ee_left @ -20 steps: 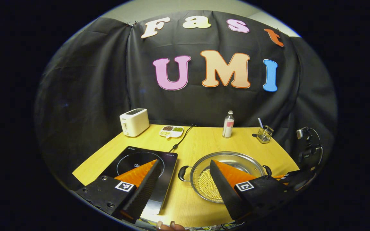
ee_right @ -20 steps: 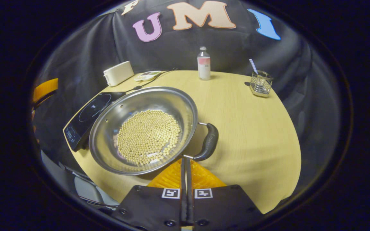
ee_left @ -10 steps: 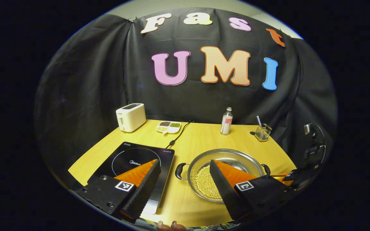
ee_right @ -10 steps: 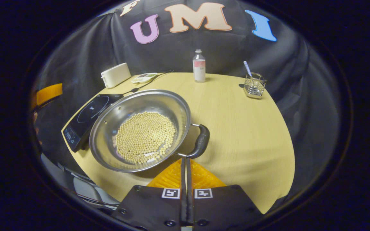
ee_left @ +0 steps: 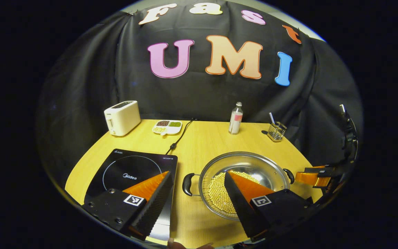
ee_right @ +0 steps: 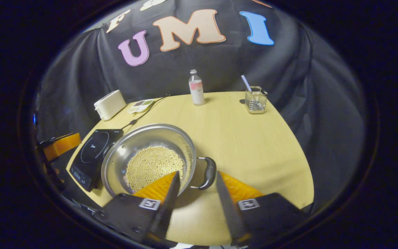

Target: First push the handle of the pot to place it horizontally, then grasp the pot with both hands and set it on the induction cooktop.

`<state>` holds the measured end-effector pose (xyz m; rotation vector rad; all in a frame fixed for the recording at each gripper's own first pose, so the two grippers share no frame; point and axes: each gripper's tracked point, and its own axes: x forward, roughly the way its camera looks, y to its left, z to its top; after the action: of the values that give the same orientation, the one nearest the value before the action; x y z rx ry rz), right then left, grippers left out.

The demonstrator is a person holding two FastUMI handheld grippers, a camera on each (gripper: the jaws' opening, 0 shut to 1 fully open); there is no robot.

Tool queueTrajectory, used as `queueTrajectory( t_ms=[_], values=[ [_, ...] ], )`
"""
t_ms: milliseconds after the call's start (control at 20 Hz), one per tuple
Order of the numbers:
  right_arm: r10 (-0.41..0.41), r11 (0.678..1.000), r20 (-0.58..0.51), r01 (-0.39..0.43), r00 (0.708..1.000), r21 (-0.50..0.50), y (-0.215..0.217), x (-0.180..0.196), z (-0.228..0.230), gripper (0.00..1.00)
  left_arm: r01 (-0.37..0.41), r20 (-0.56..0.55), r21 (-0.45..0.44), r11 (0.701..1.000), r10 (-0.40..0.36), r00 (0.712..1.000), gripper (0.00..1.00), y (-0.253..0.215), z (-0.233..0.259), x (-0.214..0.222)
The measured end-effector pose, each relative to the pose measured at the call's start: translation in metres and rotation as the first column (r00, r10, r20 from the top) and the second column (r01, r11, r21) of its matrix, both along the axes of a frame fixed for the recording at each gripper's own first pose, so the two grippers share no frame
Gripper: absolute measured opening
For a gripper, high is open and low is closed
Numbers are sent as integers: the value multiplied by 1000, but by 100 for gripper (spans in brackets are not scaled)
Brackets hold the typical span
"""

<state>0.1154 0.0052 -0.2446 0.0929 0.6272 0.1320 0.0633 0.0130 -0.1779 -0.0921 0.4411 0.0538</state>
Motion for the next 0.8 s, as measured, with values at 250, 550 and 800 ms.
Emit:
queueTrajectory(
  t_ms=[250, 550, 800],
  values=[
    [-27, 999, -21, 26, 999, -23, 5, 20, -13, 89, 28, -56, 0, 1000, -28, 998, 98, 5, -30, 28],
    [-74, 997, -78, 71, 994, -40, -2, 45, -43, 97, 22, -151, -19, 1000, -25, 988, 98, 11, -76, 47],
    [-78, 996, -131, 73, 988, -41, -1, 53, -69, 96, -8, -210, -37, 999, 0, 978, 98, 14, -107, 54]
  ],
)
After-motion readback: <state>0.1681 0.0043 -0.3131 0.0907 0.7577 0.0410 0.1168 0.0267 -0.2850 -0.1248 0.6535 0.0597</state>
